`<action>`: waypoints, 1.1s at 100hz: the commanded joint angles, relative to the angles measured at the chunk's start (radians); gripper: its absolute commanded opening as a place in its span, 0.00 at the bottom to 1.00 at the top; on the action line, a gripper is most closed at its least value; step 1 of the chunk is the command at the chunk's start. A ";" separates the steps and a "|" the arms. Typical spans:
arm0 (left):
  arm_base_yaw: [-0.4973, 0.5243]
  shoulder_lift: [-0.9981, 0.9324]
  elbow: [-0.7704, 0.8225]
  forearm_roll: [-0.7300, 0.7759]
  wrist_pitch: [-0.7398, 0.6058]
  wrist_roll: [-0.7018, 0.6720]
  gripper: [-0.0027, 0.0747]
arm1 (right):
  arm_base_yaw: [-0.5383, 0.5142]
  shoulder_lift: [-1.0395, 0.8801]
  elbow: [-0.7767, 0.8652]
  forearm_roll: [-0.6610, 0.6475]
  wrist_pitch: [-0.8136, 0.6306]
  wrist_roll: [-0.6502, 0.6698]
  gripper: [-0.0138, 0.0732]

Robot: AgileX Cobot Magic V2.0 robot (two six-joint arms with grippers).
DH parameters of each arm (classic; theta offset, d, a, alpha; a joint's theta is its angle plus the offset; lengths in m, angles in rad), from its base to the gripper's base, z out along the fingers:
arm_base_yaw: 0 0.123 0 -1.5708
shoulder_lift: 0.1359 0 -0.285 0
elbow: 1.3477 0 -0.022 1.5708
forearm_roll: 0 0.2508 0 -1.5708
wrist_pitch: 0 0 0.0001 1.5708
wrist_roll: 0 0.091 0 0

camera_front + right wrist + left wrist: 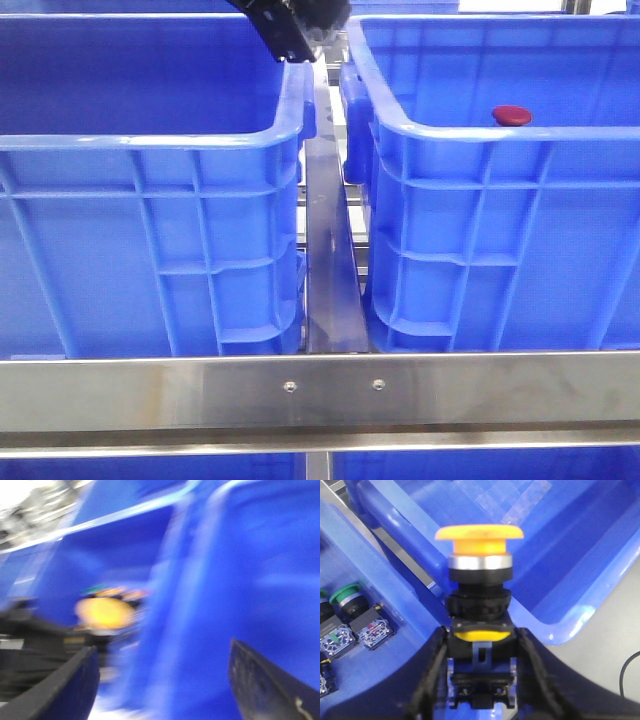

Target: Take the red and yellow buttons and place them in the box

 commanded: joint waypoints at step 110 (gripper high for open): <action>-0.008 -0.032 -0.032 -0.005 -0.061 0.003 0.27 | 0.147 0.392 -0.317 0.121 0.216 0.155 0.39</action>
